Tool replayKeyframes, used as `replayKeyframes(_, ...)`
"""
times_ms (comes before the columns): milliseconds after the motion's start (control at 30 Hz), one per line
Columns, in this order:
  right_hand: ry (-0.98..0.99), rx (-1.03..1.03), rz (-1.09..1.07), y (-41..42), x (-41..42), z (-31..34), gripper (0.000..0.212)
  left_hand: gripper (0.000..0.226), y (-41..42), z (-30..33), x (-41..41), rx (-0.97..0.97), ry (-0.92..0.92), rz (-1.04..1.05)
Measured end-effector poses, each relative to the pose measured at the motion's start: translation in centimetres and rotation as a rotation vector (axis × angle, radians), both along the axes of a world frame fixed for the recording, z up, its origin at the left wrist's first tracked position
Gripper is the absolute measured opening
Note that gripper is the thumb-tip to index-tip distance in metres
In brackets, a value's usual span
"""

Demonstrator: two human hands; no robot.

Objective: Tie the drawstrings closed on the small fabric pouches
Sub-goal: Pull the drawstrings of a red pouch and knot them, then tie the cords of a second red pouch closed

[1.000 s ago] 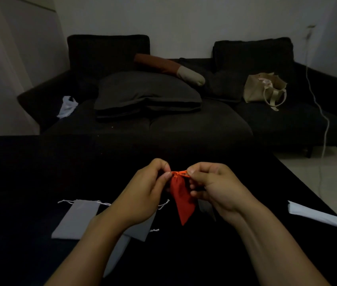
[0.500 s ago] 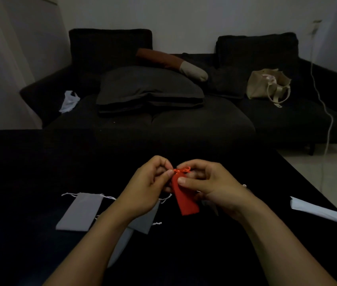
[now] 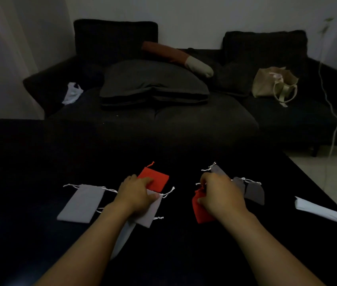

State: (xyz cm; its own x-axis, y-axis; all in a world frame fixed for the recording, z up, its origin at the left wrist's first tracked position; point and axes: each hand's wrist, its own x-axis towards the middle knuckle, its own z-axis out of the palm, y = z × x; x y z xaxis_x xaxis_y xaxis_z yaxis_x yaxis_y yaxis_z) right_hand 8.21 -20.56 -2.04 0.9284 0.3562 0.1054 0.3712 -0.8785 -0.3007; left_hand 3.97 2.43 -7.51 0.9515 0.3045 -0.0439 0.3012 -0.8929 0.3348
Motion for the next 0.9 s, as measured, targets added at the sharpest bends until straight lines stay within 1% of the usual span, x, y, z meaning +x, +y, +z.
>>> replayKeyframes(67, -0.050, 0.018, 0.024, 0.2, -0.2, 0.4, 0.022, 0.047, -0.1, 0.3, 0.1, -0.037, -0.088, -0.040)
replayKeyframes(133, -0.084, 0.083, 0.051, 0.5, -0.3, 0.6, 0.029, 0.046, -0.5, 1.0, -0.2, -0.101, -0.194, -0.067)
replayKeyframes(200, -0.139, 0.199, 0.091, 0.9, -0.3, 0.8, 0.030, 0.046, -1.1, 2.3, -0.5, -0.150, -0.391, -0.093)
replayKeyframes(233, -0.142, 0.310, 0.107, 1.1, -0.3, 0.9, 0.027, 0.042, -1.6, 3.2, -0.7, -0.164, -0.522, -0.115)
replayKeyframes(267, -0.107, 0.453, 0.106, 1.3, -0.3, 1.1, 0.026, 0.036, -2.2, 4.4, -0.8, -0.179, -0.645, -0.145)
replayKeyframes(300, -0.025, 0.606, 0.090, 1.5, -0.2, 1.4, 0.029, 0.029, -2.8, 5.5, -1.1, -0.199, -0.742, -0.183)
replayKeyframes(367, 0.236, 0.894, 0.082, 1.8, -0.2, 2.1, 0.032, 0.021, -3.9, 7.6, -1.5, -0.269, -0.854, -0.280)
replayKeyframes(400, 0.353, 1.012, 0.106, 1.8, -0.2, 2.5, 0.025, 0.020, -4.4, 8.4, -1.7, -0.323, -0.875, -0.319)
replayKeyframes(467, 0.525, 1.215, 0.176, 1.7, -0.6, 3.0, 0.012, 0.022, -5.2, 9.5, -2.2, -0.451, -0.843, -0.336)
replayKeyframes(533, 0.598, 1.344, 0.194, 1.7, -0.7, 3.2, 0.017, 0.028, -5.5, 10.2, -2.3, -0.560, -0.748, -0.313)
replayKeyframes(633, 0.596, 1.378, 0.149, 1.8, -0.3, 3.2, 0.028, 0.042, -5.5, 10.4, -2.4, -0.742, -0.690, -0.228)
replayKeyframes(700, 0.595, 1.438, 0.121, 1.7, -0.1, 3.3, 0.029, 0.038, -5.4, 10.5, -2.3, -0.934, -0.656, -0.131)
replayKeyframes(733, 0.598, 1.476, 0.111, 1.6, 0.0, 3.4, 0.030, 0.031, -5.3, 10.5, -2.3, -1.010, -0.616, -0.101)
replayKeyframes(800, 0.604, 1.510, 0.085, 1.5, 0.0, 3.6, 0.033, 0.015, -5.1, 10.4, -2.4, -1.046, -0.551, -0.074)
replayKeyframes(900, 0.604, 1.473, 0.048, 1.2, 0.1, 3.8, 0.039, 0.029, -4.8, 10.4, -2.4, -1.088, -0.539, -0.067)
